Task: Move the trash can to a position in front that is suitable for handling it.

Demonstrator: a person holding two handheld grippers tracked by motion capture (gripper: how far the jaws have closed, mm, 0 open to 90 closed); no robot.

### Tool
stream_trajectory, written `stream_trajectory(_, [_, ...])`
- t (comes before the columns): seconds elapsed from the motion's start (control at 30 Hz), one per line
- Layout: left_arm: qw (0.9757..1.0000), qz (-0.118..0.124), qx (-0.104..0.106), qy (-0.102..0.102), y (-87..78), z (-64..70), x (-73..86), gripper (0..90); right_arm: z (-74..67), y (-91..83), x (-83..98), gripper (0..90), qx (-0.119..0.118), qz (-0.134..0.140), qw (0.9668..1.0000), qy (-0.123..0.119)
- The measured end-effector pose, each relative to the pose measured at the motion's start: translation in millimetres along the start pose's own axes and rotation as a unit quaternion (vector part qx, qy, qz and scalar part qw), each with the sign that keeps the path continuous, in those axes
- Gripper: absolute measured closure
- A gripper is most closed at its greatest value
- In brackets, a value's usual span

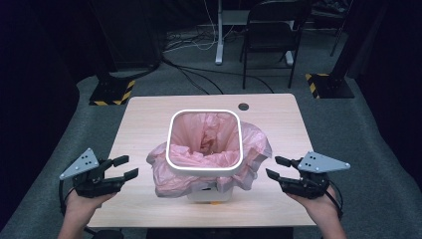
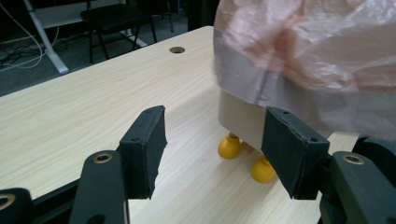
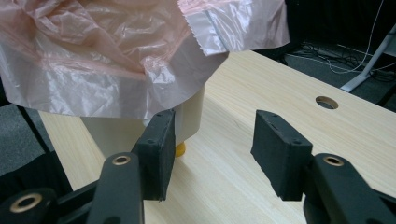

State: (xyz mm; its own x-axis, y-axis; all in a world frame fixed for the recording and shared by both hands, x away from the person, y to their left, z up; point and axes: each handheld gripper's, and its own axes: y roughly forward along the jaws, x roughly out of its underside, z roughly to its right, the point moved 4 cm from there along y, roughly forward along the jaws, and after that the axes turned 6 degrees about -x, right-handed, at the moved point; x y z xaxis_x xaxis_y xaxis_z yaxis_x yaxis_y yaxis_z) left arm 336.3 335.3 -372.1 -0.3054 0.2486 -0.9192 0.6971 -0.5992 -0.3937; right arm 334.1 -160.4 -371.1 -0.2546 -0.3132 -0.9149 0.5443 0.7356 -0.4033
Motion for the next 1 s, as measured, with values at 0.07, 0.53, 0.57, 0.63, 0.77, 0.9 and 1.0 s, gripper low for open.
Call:
stream_trajectory(0.07, [1.0,-0.001,0.0,-0.004,-0.2,-1.4,0.6,40.2,1.1,-1.4,-0.4,49.4,-0.001,0.0,1.0,0.002])
stream_trajectory(0.53, [1.0,-0.007,0.0,0.004,1.6,-1.3,-3.9,41.1,-1.4,-5.3,-7.3,46.4,-0.008,-0.005,0.9999,-0.002])
stream_trajectory(0.57, [1.0,-0.006,0.0,0.005,1.9,-0.9,-4.6,41.1,-1.6,-5.3,-8.3,46.0,-0.01,-0.004,0.9999,-0.003])
stream_trajectory(0.63, [1.0,-0.005,0.001,0.008,2.5,-0.1,-6.0,40.9,-2.2,-5.2,-10.4,45.6,-0.013,-0.005,0.9999,-0.005])
stream_trajectory(0.77, [1.0,-0.001,0.009,0.0,3.2,1.5,-9.3,40.5,-3.9,-4.2,-13.8,43.8,-0.015,-0.007,0.9998,-0.008])
stream_trajectory(0.9, [0.9999,0.005,0.013,-0.005,3.3,2.3,-13.0,40.3,-5.4,-4.3,-16.7,43.7,-0.018,-0.008,0.9998,-0.008])
stream_trajectory(1.0, [0.9998,0.009,0.015,-0.009,3.6,2.8,-15.4,40.0,-6.5,-5.2,-19.3,44.7,-0.019,-0.004,0.9997,-0.013])
